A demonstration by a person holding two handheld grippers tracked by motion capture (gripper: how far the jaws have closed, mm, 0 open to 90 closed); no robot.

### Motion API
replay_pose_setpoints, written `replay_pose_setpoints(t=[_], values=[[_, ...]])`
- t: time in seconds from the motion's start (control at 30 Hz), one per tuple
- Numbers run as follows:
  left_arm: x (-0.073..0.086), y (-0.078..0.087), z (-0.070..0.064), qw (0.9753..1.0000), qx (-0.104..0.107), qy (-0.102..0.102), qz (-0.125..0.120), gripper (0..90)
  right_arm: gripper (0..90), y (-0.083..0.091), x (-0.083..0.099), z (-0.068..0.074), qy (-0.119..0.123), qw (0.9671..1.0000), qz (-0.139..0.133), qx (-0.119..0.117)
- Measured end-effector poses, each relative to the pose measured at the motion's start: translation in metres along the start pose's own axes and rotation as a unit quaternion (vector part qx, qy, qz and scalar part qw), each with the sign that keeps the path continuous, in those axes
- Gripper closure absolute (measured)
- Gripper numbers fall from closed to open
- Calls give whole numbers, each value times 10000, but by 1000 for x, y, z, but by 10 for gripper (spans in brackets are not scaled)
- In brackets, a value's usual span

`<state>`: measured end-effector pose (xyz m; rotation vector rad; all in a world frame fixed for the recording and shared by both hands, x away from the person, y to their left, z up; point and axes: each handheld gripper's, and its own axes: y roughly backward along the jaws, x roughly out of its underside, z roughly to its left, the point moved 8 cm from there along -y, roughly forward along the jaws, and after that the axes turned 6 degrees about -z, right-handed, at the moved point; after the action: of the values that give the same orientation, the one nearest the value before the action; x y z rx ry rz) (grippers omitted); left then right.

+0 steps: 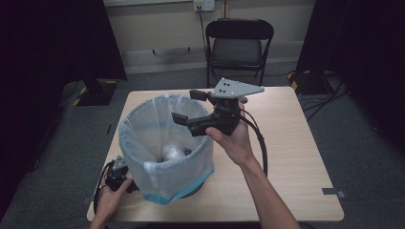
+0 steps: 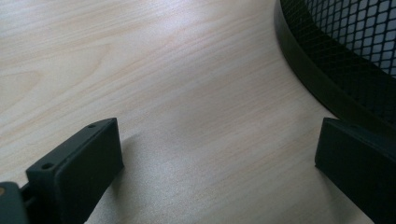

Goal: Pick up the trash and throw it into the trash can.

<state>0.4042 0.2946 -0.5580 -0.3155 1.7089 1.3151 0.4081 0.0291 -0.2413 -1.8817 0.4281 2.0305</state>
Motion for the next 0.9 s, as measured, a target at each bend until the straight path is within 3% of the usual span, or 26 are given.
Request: replay_pose_setpoints(t=[0.33,0.57,0.73,0.9], values=[[0,0,0,10000,2,-9,1,1,140,9,1,-13,117,9993,-12,341],[0,0,0,10000,3,-9,6,1,141,21,6,-27,25,9984,0,566],[0,0,0,10000,-1,-1,1,1,141,33,6,-40,74,9948,-63,1016],[0,0,0,10000,-1,-4,-3,1,141,46,4,-53,16,9913,-162,1306]])
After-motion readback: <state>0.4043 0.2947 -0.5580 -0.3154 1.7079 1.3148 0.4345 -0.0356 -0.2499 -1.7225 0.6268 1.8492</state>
